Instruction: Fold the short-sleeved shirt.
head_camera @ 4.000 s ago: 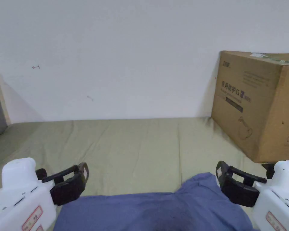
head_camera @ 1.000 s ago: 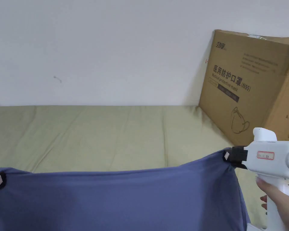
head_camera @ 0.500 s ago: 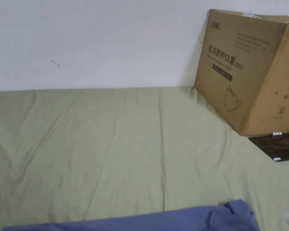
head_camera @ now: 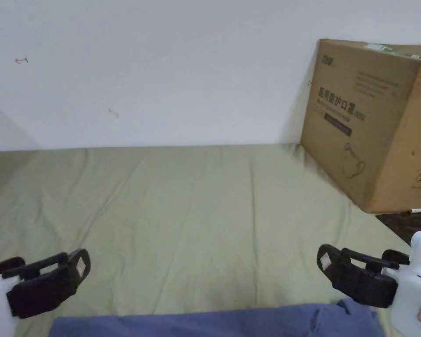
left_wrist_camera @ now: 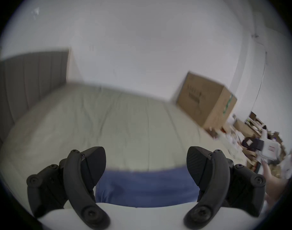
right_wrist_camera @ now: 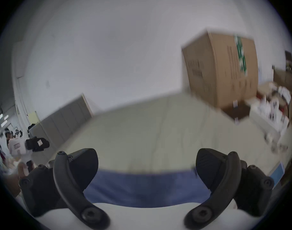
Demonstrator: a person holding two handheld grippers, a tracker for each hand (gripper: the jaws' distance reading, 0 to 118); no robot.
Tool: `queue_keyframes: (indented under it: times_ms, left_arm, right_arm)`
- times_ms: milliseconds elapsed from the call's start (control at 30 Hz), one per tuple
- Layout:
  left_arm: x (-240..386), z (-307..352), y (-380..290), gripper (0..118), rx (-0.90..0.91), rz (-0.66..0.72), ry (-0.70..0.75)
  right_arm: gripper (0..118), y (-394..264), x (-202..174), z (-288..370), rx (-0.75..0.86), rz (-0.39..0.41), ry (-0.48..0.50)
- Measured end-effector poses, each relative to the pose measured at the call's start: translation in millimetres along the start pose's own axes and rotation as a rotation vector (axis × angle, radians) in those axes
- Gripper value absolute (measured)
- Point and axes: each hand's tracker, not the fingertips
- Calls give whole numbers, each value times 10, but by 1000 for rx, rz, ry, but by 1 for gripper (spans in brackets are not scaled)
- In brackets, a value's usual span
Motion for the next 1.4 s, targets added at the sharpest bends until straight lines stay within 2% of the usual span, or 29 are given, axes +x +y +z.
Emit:
queue_keyframes:
  times_ms: [33, 100, 133, 167, 200, 233, 333, 433, 600, 733, 833, 933, 967, 1000, 1067, 1100, 1133, 1167, 1200, 1333, 1400]
  left_arm:
    - [181, 32, -15, 102, 100, -43, 41]
    - [401, 36, -41, 99, 216, -63, 55]
    - [552, 33, -57, 85, 240, -49, 19]
    - [640, 10, -53, 62, 241, -50, 5]
    - [725, -24, -50, 27, 217, -52, 22]
    - [811, -53, -76, 0, 188, -79, 82]
    - [798, -63, -128, 0, 166, -40, -28]
    - [832, -55, -211, 0, 157, -139, 60]
    - [681, -13, -198, 0, 139, -110, 63]
    - [239, 5, -52, 0, 57, 45, -3]
    - [-429, -179, 41, 0, -213, 195, -117]
    - [-1150, -403, -115, 0, -503, 542, -219]
    - [-1392, -461, -243, 0, -573, 673, -240]
    - [-1585, -500, -354, 3, -586, 743, -257]
    - [-1827, -485, -587, 6, -602, 805, -231]
    - [-1924, -502, -677, 22, -620, 807, -192]
    - [-2025, -538, -782, 62, -640, 816, -159]
    - [-2104, -586, -891, 96, -667, 817, -138]
    - [-2175, -631, -977, 116, -680, 824, -127]
    - [-2250, -779, -1260, 118, -674, 865, -173]
    - [-2197, -879, -1370, 118, -675, 867, -259]
  right_arm:
    - [116, 42, -175, 47, 104, 47, -52]
    - [115, 11, -437, 9, 185, 143, -100]
    - [110, -25, -552, -10, 213, 196, -113]
    - [95, -13, -646, -38, 228, 234, -121]
    - [59, -33, -710, -52, 232, 255, -124]
    - [0, -46, -744, -84, 205, 248, -122]
    - [0, -49, -736, -86, 145, 180, -54]
    - [0, -64, -689, -80, 134, 174, -87]
    - [0, -92, -579, -81, 122, 122, -117]
    - [0, -111, -515, -79, 64, 74, -103]
    - [0, -109, -497, -23, 28, 101, -89]
    - [0, -104, -468, -45, -36, 123, -79]
    - [0, -98, -479, -79, -64, 114, -78]
    - [0, -106, -478, -104, -82, 100, -73]
    - [0, -136, -487, -170, -117, 65, -64]
    - [0, -140, -504, -213, -128, 51, -63]
    - [0, -157, -516, -253, -141, 35, -60]
    - [0, -177, -531, -292, -155, 22, -58]
    - [0, -193, -547, -321, -165, 17, -59]
    - [0, -281, -658, -427, -228, 26, -44]
    - [0, -337, -720, -472, -260, 60, -44]
